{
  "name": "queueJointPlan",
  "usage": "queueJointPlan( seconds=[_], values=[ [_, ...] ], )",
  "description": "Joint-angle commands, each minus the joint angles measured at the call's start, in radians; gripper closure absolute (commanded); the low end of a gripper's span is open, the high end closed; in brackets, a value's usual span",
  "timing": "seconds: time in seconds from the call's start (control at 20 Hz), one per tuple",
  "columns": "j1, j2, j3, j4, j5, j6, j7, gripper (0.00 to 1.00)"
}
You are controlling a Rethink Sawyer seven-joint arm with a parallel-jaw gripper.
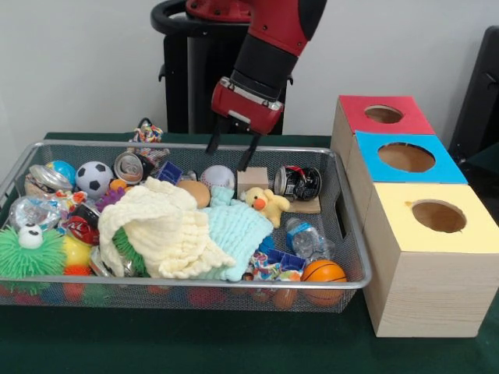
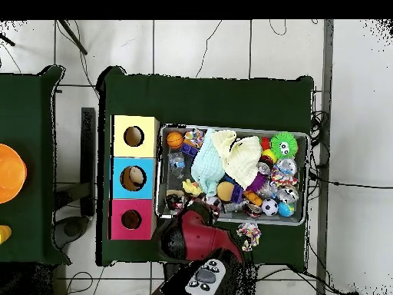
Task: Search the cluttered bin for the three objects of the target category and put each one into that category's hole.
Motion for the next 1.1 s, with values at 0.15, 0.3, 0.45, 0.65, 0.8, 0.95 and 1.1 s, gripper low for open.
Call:
queueJointPlan(
  seconds=[0.15,0.3,0.45,0.65,0.8,0.95,1.1],
  values=[
    [-0.101,0.009,0.126,-0.080,-0.018,-0.125,0.146,0.00],
    [-0.189,-0.005,0.253,-0.035,-0.027,-0.151,0.202,0.00],
    [-0.221,-0.023,0.312,0.004,-0.010,-0.146,0.237,0.00],
    [-0.227,-0.020,0.348,0.050,0.033,-0.179,0.280,0.00],
    [-0.244,-0.018,0.381,0.075,0.058,-0.171,0.294,0.00],
    [-0.235,-0.027,0.385,0.091,0.088,-0.148,0.294,0.00],
    [-0.203,-0.038,0.355,0.090,0.111,-0.126,0.265,0.00]
  ],
)
